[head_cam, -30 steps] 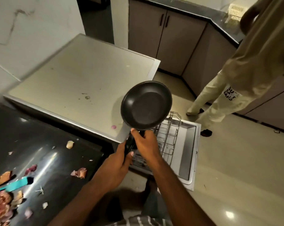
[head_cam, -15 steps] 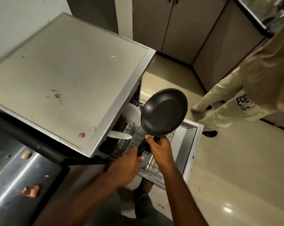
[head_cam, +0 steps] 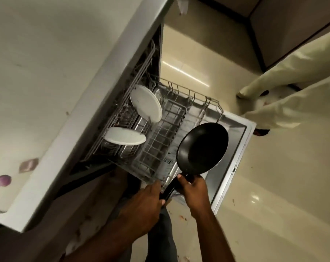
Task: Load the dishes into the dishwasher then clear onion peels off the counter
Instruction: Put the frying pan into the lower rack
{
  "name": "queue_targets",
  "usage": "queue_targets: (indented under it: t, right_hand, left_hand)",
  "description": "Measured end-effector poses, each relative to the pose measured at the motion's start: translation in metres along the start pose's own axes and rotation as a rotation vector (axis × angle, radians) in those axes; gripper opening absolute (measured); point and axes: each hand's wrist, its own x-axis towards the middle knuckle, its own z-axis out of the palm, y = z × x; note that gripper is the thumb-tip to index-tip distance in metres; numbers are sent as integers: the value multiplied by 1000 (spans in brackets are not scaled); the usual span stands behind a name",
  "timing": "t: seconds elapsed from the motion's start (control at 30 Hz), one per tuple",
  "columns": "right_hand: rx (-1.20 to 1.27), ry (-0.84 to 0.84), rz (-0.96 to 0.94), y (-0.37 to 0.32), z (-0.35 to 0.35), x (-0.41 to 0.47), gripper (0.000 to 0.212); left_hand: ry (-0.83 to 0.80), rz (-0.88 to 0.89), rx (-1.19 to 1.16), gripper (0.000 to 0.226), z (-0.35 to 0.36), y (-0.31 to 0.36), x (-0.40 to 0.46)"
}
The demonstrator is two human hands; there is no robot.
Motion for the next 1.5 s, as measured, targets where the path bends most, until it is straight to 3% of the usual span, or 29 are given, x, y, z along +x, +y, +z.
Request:
queue_targets:
  t: [0.13, 0.3, 0.37, 0.53, 0.77, 0.97, 1.23, 1.5]
  right_hand:
    - [-65, 33, 42, 8, 7, 60, 22]
    - [-168, 91, 66, 22, 21, 131, 44]
    - [-226, 111, 67, 25, 29, 154, 40]
    - [-343, 174, 92, 14, 52, 172, 26]
    - [-307, 233, 187, 16, 73, 179, 32]
    - [-257, 197, 201, 16, 74, 175, 35]
    - [-282, 129, 162, 18, 57, 130, 57]
    - [-396, 18, -52, -13, 46, 30, 45]
  left_hand:
    - [70, -12, 16, 71, 2, -13, 42]
    - [162, -14, 9, 67, -13, -17, 78]
    - [186, -6, 2, 66, -15, -22, 88]
    - [177, -9, -8, 63, -11, -28, 93]
    - [123, -22, 18, 65, 1, -34, 94]
    - [106, -35, -25, 65, 0, -35, 96]
    - [92, -35, 33, 66, -7, -26, 80]
    - [102, -46, 68, 70, -31, -6, 26]
